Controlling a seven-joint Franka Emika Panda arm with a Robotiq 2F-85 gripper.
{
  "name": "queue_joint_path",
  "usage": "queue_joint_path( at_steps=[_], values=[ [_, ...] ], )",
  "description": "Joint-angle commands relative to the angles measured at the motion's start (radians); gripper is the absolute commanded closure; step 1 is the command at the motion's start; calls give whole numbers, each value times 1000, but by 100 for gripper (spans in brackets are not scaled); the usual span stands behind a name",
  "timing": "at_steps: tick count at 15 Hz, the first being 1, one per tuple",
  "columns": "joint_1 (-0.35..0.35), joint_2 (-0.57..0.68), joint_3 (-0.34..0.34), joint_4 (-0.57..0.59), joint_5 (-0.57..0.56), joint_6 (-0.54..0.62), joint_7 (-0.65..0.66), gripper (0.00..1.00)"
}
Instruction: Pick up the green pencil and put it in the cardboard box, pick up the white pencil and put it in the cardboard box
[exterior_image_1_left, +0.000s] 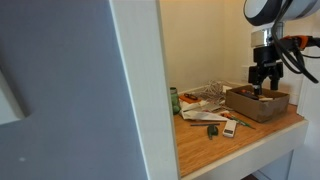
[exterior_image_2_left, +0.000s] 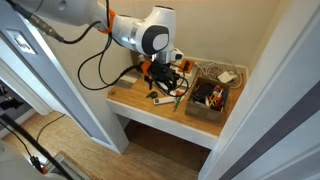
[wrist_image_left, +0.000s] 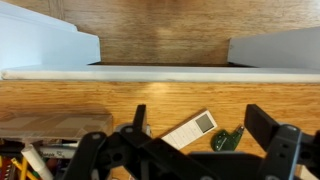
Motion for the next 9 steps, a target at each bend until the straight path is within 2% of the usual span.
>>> queue_joint_path(
  at_steps=[1, 6, 9],
  values=[
    [-26, 4, 26, 6, -2, -3, 1, 0],
    [-22, 24, 31, 17, 1, -4, 18, 0],
    [-16, 63, 40, 8, -20, 27, 100, 0]
  ],
)
